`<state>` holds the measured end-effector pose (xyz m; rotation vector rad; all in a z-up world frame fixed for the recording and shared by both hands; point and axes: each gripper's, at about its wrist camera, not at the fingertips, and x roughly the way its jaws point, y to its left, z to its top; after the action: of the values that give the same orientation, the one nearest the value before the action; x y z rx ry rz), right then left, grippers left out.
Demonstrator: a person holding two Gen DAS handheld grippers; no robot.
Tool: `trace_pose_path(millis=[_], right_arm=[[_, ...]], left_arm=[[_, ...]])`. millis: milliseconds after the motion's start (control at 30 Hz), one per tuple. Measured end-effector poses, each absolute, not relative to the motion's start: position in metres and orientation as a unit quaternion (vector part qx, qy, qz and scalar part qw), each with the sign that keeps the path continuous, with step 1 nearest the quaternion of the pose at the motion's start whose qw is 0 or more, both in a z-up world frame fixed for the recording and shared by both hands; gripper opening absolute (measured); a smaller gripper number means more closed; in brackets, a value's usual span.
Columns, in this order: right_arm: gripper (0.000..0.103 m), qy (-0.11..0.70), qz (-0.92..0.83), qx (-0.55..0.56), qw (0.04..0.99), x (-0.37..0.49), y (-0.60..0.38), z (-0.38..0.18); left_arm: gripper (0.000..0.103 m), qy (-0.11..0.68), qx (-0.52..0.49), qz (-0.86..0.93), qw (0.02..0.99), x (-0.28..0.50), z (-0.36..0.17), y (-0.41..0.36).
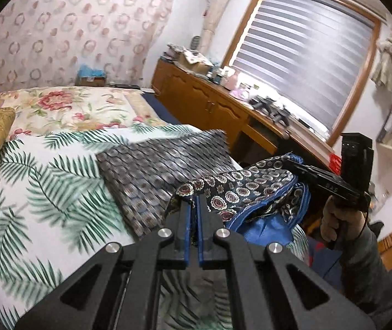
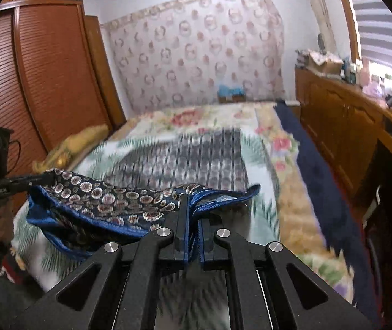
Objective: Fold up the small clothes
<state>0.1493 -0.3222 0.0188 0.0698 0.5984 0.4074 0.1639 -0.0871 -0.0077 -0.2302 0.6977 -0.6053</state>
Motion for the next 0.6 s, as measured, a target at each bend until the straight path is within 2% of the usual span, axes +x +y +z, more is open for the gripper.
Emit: trace_pose_path(millis=[467, 600], right_arm=[[0.003, 0.323, 0.195, 0.001, 0.926, 0.28, -0.287, 0.005], [0.003, 0.328, 0.193, -0.009, 0.925, 0.294, -0.286, -0.002]], left_arm=[[0.001, 0.375, -0.102, -0.238, 0.89, 0.255, -0.034, -0.077], [0.005, 0.381, -0.085, -0.243, 0.888, 0.264, -0.04, -0.08]])
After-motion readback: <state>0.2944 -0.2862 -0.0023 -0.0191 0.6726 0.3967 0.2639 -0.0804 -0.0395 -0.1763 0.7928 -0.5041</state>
